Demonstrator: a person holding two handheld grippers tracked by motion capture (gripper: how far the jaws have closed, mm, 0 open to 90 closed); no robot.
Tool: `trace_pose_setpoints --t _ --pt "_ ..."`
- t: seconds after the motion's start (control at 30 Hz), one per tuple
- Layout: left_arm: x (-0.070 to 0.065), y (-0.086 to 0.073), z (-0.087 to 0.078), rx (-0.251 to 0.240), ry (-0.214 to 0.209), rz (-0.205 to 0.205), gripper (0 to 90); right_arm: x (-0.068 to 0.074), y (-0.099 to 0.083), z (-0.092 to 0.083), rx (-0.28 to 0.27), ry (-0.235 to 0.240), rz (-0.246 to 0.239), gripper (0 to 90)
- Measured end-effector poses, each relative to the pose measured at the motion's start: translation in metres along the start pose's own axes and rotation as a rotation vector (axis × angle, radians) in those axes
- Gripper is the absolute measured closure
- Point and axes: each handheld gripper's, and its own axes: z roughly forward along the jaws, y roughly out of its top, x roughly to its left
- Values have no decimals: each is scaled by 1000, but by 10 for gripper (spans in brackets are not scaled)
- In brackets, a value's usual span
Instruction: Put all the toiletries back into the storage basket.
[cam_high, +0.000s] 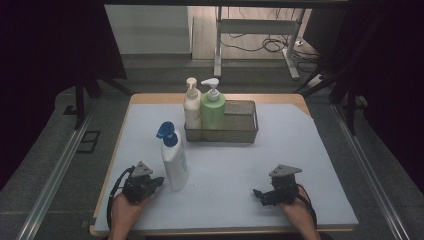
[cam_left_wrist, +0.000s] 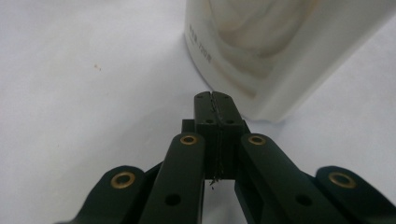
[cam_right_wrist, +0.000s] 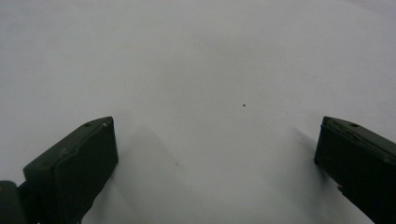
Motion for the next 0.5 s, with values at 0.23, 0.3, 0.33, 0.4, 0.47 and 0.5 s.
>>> trace_pose_setpoints --t 0.23,0.3,0.33,0.4,0.47,0.5 --pt "-7 6 4 -6 -6 27 898 0 0 0 0 0 0 0" --pt "-7 6 5 -10 -5 21 898 0 0 0 0 0 0 0" --pt "-7 6 5 -9 -5 20 898 0 0 0 0 0 0 0" --pt "-7 6 6 -11 -2 16 898 0 0 0 0 0 0 0" --pt "-7 6 6 -10 2 16 898 0 0 0 0 0 0 0" --pt "-8 6 6 -13 -4 12 898 0 0 0 0 0 0 0"
